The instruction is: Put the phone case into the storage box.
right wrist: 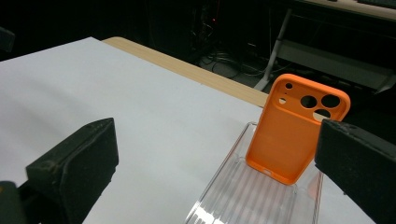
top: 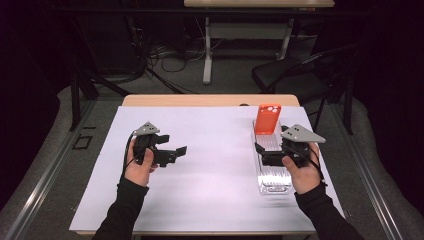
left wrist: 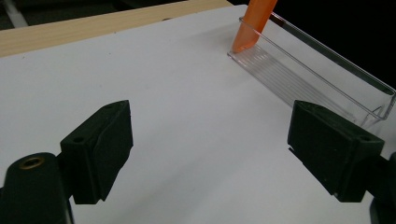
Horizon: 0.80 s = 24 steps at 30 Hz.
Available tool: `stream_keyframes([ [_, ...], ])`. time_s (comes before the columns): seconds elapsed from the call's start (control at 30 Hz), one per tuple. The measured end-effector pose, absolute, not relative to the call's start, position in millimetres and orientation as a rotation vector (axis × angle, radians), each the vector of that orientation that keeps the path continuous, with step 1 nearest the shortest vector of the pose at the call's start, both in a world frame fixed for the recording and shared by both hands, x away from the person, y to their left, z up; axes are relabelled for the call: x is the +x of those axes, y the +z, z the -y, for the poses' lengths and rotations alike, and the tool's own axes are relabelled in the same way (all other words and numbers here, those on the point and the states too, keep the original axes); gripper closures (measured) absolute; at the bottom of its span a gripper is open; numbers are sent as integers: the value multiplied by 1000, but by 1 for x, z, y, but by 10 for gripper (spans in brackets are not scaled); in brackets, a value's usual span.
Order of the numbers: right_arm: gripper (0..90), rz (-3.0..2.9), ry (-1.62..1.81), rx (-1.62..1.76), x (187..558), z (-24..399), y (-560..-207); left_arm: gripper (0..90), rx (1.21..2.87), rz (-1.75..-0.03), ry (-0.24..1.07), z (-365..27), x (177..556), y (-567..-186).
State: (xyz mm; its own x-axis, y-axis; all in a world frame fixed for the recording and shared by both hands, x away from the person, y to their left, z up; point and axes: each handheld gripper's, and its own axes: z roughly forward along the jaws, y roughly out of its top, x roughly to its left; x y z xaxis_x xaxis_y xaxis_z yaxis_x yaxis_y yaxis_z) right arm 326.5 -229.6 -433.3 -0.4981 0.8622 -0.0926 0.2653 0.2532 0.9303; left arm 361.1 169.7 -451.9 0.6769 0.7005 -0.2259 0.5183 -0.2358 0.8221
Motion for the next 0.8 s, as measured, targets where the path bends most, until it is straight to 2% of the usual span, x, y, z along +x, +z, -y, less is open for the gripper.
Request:
stream_keyframes([
  [0.3,0,-1932,1270,1002,309,229,-429,143,1926,-886,253,-180,353,-436],
  [0.8,0,-1966,1277,1007,283,240,-443,143,1896,-827,280,-216,327,-423],
])
